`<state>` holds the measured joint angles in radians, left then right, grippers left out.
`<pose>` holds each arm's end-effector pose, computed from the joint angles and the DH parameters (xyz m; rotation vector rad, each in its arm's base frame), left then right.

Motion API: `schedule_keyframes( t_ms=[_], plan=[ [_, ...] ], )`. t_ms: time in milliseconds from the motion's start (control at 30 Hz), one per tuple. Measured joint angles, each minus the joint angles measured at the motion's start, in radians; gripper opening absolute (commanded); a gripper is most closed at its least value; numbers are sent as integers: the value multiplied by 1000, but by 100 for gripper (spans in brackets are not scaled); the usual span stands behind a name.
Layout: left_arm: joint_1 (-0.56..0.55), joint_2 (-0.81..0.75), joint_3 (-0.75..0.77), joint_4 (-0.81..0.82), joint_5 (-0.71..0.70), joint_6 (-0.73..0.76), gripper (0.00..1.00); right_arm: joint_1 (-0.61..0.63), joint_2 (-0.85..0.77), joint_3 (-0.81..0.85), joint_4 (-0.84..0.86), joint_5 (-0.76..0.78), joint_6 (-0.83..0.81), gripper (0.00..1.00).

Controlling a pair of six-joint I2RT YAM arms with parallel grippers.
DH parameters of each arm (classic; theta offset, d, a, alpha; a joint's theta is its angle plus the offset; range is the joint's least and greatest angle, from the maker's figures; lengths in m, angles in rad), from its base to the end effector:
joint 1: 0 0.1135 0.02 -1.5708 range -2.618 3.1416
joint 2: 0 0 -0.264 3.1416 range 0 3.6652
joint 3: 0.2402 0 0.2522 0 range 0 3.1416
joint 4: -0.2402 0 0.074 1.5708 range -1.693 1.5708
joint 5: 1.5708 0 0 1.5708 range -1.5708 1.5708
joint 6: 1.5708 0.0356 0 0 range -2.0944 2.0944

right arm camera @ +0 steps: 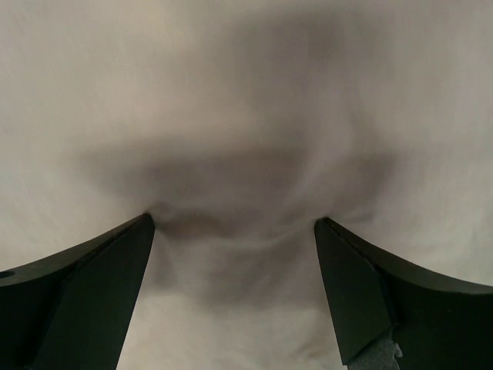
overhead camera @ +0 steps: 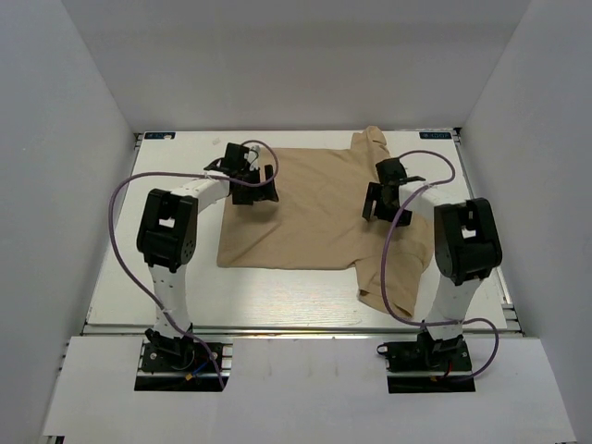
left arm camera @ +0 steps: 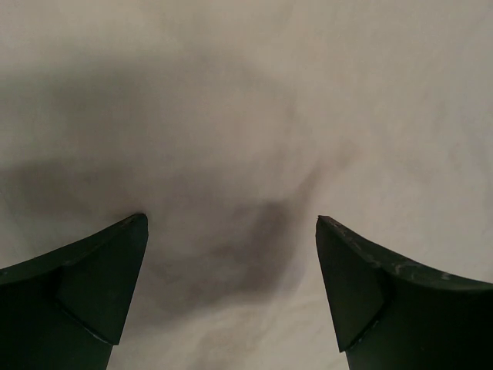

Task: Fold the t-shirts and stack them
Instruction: Flatten out the tshirt

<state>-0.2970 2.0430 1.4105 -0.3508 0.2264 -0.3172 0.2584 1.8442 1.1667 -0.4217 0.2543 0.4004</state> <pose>0.4121 -0.1345 0.1617 0.0632 2.6015 -0.5197 0.3591 0.0856 0.1643 0.2655 2.6013 -0.1130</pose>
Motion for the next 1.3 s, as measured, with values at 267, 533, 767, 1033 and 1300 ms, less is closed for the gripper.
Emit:
schedule_keyframes(
  t_ms=[267,533,767,1033,1300],
  plan=[
    [14,169,262,-61,-44,-4,100,-45,195,264,-18,-8,-25,90],
    [18,342,551,-128,-66,32,100,-67,320,467,-43,-51,-98,90],
    [18,232,394,-126,-74,50,100,-64,137,281,-35,-78,-119,90],
    [7,-321,-192,-101,-152,-61,100,-63,-450,-137,5,-78,-38,90],
    [18,-616,-570,-111,-264,-170,98,-63,-679,-393,-79,-21,93,88]
  ],
)
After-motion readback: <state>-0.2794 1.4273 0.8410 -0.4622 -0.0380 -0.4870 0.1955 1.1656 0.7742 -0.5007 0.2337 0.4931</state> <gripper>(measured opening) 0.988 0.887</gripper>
